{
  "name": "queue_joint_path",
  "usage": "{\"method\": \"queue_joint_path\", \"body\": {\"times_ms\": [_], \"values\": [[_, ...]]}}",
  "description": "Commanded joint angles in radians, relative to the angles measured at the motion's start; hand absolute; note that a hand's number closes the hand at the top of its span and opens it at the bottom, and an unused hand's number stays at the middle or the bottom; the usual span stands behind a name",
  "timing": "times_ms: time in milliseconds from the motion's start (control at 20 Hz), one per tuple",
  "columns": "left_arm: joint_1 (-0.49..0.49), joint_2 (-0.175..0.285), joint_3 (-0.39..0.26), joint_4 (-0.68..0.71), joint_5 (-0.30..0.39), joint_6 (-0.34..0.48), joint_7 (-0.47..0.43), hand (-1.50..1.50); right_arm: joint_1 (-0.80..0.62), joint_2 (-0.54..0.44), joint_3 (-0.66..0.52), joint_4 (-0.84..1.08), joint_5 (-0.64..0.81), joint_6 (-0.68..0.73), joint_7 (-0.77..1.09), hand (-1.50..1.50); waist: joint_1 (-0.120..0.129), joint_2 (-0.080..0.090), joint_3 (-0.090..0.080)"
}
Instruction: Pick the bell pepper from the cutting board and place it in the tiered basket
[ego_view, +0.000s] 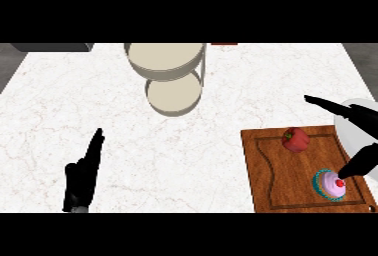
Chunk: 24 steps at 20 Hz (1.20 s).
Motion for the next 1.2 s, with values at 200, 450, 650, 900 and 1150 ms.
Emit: {"method": "queue_joint_path", "body": {"times_ms": [200,450,650,900,1150], "values": [[0.033,-0.043,-0.025,-0.038,-0.041,0.011,0.040,0.00,-0.001,0.019,0.051,-0.050,0.116,0.033,0.096,-1.50,0.001,0.003,-0.003],[-0.007,-0.051,0.038,0.077,-0.041,-0.024,-0.008,0.00,-0.008,0.011,0.027,-0.003,0.152,0.061,0.035,-1.50,0.000,0.004,-0.003],[-0.005,-0.033,0.065,0.014,-0.042,-0.062,0.036,0.00,-0.003,0.069,0.025,-0.037,0.176,0.088,0.067,-1.50,-0.001,0.003,-0.003],[0.042,-0.046,0.051,-0.053,-0.068,-0.055,0.061,0.00,-0.067,0.068,0.028,0.029,0.228,0.125,0.077,-1.50,0.004,0.003,-0.003],[0.011,-0.057,0.107,0.062,-0.060,-0.093,-0.023,0.00,-0.013,0.102,0.023,-0.018,0.241,0.149,0.097,-1.50,-0.002,0.003,-0.003]]}}
